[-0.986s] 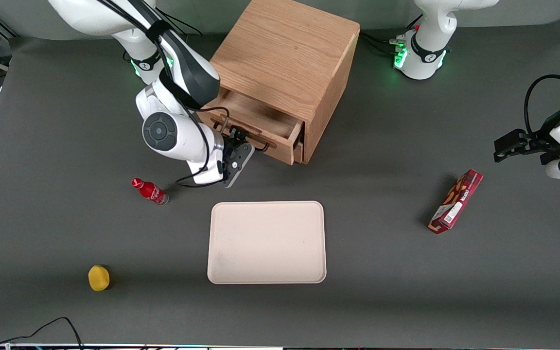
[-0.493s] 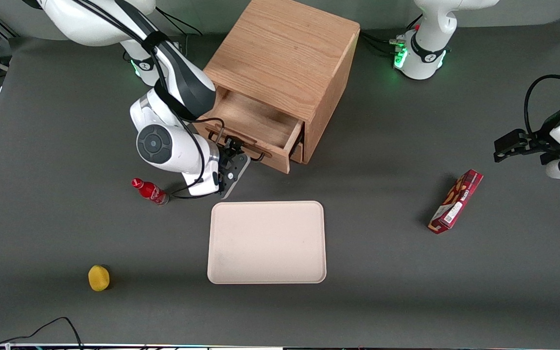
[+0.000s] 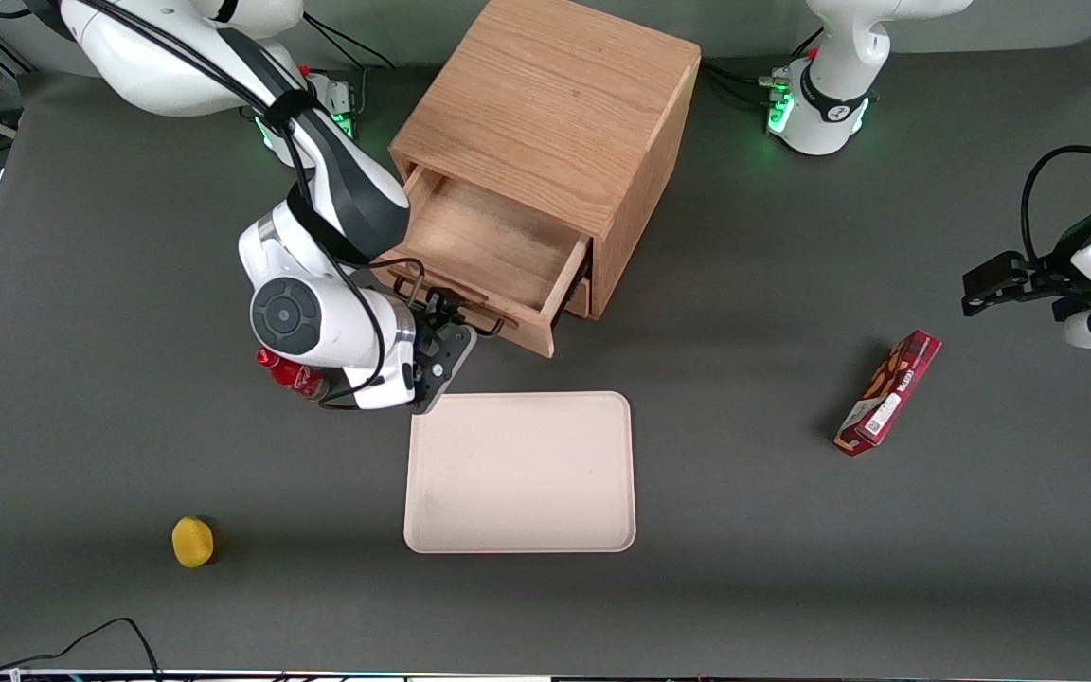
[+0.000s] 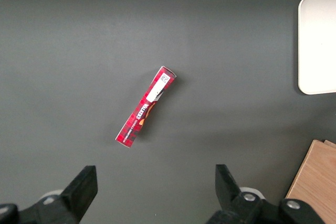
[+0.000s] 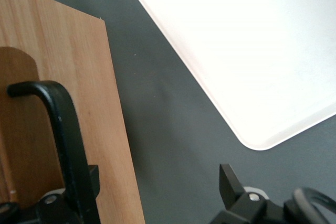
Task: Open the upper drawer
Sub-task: 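Pull the upper drawer outward by its handle with the right gripper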
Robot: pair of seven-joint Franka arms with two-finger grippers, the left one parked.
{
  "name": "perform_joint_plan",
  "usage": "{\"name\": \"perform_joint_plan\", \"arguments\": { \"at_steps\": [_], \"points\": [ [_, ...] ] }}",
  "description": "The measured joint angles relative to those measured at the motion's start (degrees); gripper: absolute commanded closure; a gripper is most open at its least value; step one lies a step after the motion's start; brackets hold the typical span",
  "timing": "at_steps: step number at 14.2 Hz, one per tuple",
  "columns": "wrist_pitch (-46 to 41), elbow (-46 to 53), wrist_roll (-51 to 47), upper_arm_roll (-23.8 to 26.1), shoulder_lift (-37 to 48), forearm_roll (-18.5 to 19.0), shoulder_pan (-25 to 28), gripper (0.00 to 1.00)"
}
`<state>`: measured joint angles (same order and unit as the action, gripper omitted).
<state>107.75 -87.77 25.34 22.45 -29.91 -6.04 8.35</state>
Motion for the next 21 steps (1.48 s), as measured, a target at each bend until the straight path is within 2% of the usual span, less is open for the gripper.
{"name": "perform_joint_plan", "arguments": {
  "at_steps": [9, 21],
  "points": [
    [-0.88, 4.87, 3.17, -3.52, -2.98, 0.0, 0.01, 0.0],
    [-4.37, 12.96, 5.45, -5.67, -7.93, 1.34, 0.02, 0.0]
  ]
}}
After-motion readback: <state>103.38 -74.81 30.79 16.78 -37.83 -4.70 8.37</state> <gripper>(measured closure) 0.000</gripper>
